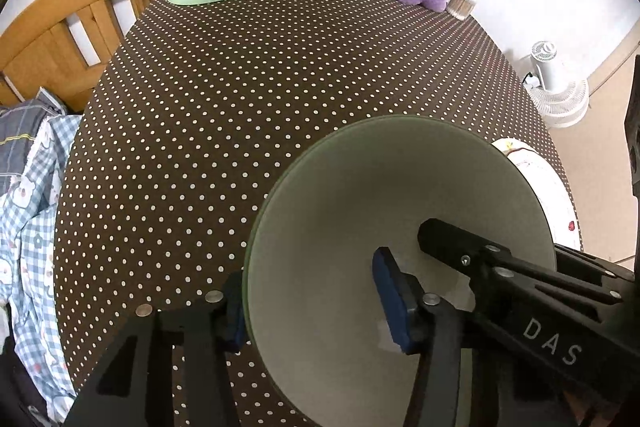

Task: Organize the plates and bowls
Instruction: 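Grasp the rim of the stacked grey bowls with both tools, then lift the bowl stack with both tools and carry it over the plates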

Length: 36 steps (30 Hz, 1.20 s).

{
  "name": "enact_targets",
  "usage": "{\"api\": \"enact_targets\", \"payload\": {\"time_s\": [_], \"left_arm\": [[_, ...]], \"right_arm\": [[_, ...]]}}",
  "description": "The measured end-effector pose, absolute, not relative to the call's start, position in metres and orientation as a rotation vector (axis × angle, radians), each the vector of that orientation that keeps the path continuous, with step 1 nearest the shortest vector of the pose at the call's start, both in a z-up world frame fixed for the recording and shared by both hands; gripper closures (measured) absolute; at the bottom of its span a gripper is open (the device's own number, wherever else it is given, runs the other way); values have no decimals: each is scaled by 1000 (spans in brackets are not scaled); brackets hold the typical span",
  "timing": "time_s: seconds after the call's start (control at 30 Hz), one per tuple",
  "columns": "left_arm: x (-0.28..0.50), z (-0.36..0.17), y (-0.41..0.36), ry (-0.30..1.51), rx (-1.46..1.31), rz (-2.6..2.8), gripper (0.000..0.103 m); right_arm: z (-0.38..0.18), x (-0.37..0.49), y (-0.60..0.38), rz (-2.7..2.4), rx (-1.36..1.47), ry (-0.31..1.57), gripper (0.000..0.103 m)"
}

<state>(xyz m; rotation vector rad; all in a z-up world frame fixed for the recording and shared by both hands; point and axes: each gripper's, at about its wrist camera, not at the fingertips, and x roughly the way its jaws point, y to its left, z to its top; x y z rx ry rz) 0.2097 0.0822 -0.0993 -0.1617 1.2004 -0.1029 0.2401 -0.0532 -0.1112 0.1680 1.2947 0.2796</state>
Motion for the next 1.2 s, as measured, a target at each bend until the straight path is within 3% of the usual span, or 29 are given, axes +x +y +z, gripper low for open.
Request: {"api": "enact_targets", "payload": {"time_s": [0.5, 1.2], "left_arm": [[189, -90, 87, 1219, -165, -124, 55], [154, -29, 71, 1124, -122, -156, 54]], "right_arm": [[-103, 231, -51, 254, 138, 1315, 69], [-46, 192, -83, 216, 185, 1193, 69]]}}
